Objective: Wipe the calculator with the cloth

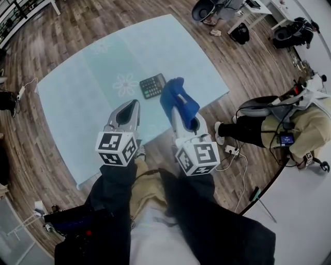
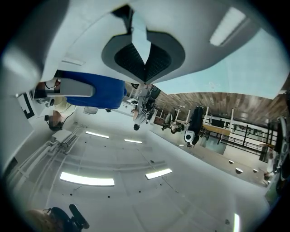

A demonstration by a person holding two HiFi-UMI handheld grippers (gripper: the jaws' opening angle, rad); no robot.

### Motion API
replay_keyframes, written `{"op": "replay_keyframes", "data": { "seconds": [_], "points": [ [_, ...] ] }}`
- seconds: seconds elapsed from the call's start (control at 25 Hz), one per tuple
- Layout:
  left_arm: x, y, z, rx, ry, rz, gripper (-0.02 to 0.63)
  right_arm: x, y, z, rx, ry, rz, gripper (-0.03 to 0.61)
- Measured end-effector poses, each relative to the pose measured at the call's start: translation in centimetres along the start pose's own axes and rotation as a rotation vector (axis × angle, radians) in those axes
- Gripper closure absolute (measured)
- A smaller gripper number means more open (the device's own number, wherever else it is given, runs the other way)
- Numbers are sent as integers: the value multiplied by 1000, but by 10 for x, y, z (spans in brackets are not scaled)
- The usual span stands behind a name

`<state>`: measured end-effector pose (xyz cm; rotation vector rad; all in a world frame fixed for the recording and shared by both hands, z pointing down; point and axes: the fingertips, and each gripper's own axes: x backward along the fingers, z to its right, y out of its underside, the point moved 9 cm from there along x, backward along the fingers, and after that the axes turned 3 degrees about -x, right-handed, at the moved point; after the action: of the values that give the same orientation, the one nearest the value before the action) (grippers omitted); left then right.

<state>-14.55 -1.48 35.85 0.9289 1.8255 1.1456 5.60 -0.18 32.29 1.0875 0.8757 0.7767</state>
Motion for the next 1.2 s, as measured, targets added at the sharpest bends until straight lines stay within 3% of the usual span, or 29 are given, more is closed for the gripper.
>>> {"op": "replay_keyframes", "data": {
  "seconds": [0.32, 0.52, 0.88, 1.2],
  "points": [
    [-33, -9, -42, 44, -19, -20, 614, -45, -3, 4, 17, 21, -47, 514],
    [-38, 3, -43, 48, -48, -48, 614, -50, 9, 17, -6, 18, -72, 514],
    [-62, 25, -41, 39, -153, -131, 614, -84, 27, 45, -25, -90, -153, 514],
    [-75, 65, -49, 99, -207, -241, 612, -101, 58, 56, -38, -130, -271, 514]
  ]
}}
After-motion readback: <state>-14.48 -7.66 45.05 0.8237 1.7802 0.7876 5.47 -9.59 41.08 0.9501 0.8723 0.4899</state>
